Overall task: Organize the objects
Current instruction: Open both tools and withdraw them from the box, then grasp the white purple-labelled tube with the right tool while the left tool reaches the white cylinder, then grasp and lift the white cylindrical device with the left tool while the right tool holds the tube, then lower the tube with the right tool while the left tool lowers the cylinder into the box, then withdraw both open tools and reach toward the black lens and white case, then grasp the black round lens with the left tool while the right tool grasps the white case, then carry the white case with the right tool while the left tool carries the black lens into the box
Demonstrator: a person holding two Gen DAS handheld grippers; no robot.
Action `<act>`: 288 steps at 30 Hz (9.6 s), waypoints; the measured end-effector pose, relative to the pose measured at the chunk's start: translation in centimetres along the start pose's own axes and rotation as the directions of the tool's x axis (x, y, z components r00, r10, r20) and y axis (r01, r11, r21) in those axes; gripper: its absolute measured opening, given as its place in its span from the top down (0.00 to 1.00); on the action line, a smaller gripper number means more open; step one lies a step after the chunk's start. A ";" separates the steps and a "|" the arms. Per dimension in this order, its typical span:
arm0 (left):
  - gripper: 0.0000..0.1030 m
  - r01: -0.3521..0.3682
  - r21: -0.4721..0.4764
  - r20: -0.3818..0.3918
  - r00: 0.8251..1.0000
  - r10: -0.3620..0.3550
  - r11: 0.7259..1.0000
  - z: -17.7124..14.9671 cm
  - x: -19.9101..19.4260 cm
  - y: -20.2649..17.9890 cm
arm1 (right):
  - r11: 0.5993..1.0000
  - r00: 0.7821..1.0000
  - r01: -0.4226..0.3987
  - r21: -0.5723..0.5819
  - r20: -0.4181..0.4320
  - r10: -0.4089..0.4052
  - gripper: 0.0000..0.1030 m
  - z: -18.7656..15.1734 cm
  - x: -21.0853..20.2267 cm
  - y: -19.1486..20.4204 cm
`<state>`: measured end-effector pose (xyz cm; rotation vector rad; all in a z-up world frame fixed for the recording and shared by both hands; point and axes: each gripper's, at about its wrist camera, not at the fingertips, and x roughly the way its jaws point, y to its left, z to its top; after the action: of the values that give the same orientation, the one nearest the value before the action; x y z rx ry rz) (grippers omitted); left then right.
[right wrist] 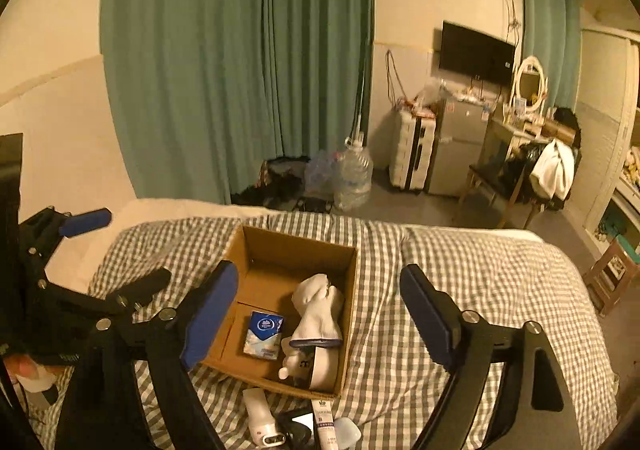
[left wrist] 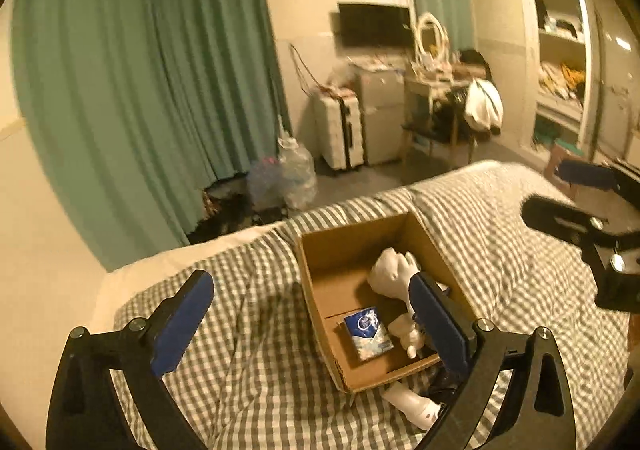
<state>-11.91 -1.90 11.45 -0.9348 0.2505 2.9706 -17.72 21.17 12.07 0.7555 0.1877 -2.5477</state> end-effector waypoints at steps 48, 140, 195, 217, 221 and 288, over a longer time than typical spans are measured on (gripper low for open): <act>0.00 -0.135 -0.221 -0.498 0.867 0.007 0.966 -18.9 13.7 -7.7 | 0.995 0.862 -0.098 0.012 -0.498 0.091 0.54 -21.9 13.7 -2.9; 0.55 0.065 -0.056 -0.184 0.980 -0.074 0.996 -1.3 6.2 -3.5 | 0.997 0.990 -0.043 -0.061 -0.133 0.035 0.81 -6.1 3.0 0.7; 0.00 -0.016 -0.067 -0.016 1.000 0.014 0.998 -1.9 -1.4 -1.3 | 0.997 1.000 0.016 0.070 0.016 -0.018 0.11 -3.7 -4.6 -2.1; 0.00 -0.034 -0.164 -0.312 0.950 -0.019 0.986 -15.0 6.4 -9.6 | 0.980 0.958 0.145 0.139 -0.266 -0.104 0.11 -16.1 2.4 -7.4; 0.00 -0.017 -0.147 -0.387 0.921 -0.042 0.989 -16.2 9.3 -10.9 | 0.982 0.928 0.146 0.119 -0.360 -0.094 0.11 -18.6 5.7 -8.0; 0.45 0.027 -0.071 -0.325 0.945 -0.048 0.997 -16.5 2.9 -5.4 | 0.998 0.913 0.037 -0.051 -0.404 -0.055 0.76 -19.9 6.3 -1.2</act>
<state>-4.54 0.70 -4.32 -1.4225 0.1364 2.7898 -13.36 24.86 -8.07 1.2718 0.3963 -2.3907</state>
